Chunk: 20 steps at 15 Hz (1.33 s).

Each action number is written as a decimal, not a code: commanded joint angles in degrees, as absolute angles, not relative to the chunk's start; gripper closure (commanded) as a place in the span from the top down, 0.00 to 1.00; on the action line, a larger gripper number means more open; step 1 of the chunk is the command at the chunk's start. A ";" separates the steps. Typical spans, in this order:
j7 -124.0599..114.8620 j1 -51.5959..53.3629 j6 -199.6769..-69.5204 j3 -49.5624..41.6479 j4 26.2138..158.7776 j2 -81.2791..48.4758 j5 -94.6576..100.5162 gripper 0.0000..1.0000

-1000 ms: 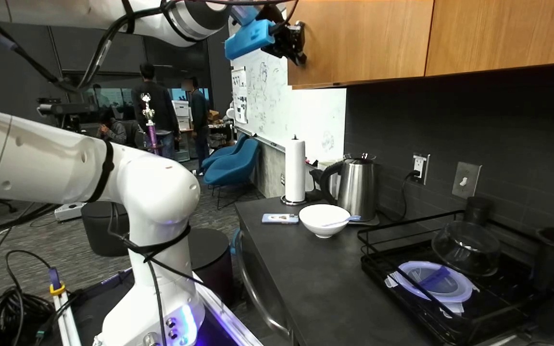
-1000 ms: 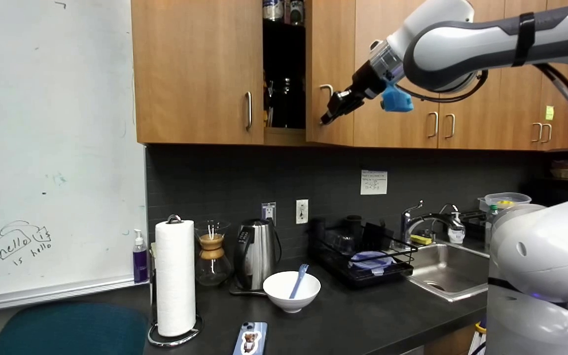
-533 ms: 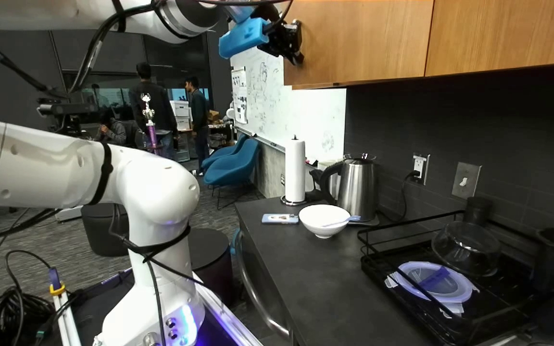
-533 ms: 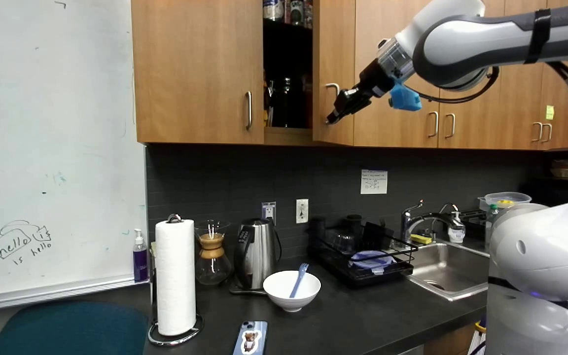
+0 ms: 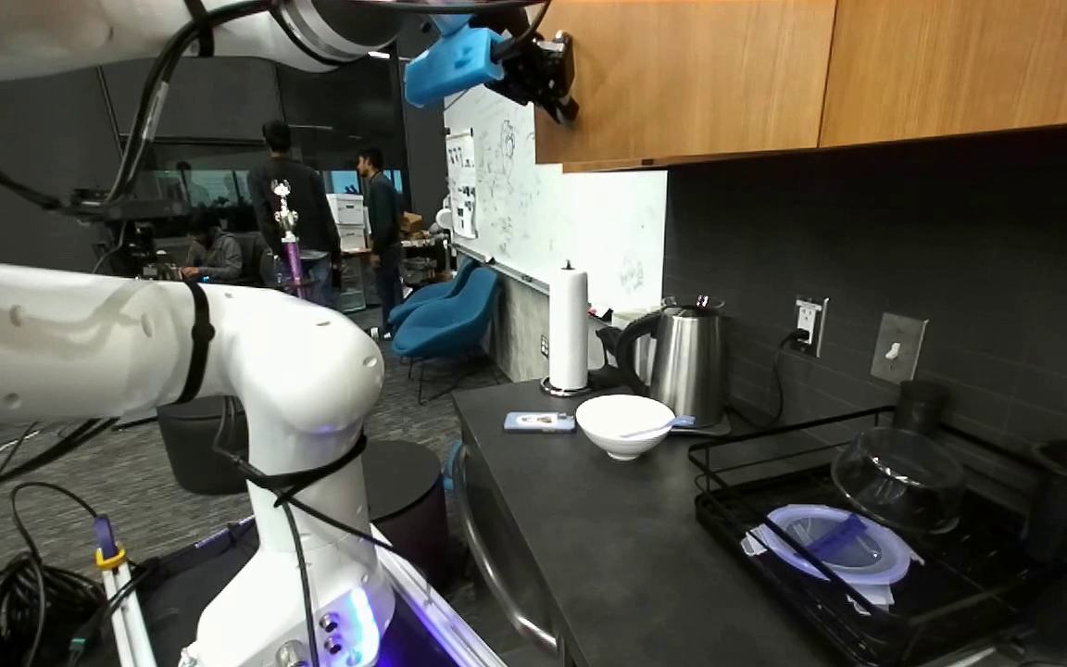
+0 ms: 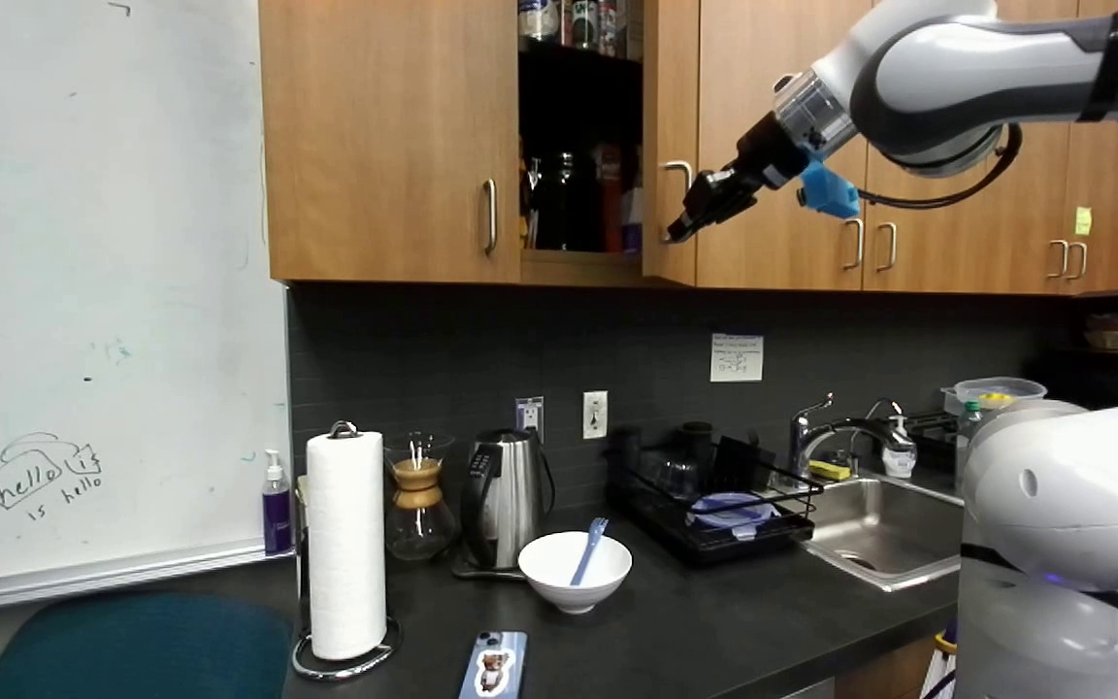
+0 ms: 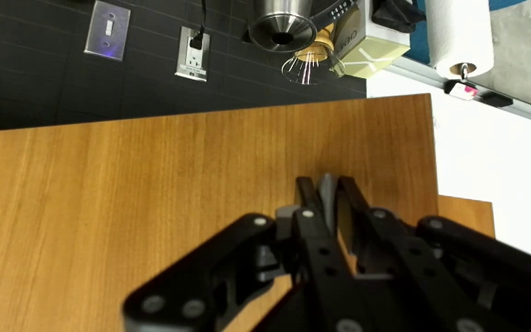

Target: Open the cupboard's right door halfway

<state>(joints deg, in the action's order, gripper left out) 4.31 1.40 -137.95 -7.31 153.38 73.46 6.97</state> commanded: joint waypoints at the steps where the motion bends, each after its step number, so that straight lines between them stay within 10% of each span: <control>1: 8.56 -1.00 -128.94 -4.05 158.43 84.60 8.68 0.04; 20: 17.06 -5.44 -122.72 -12.31 155.38 89.16 6.30 0.04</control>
<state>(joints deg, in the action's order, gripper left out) 13.69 1.36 -129.12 -15.80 153.83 83.40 4.55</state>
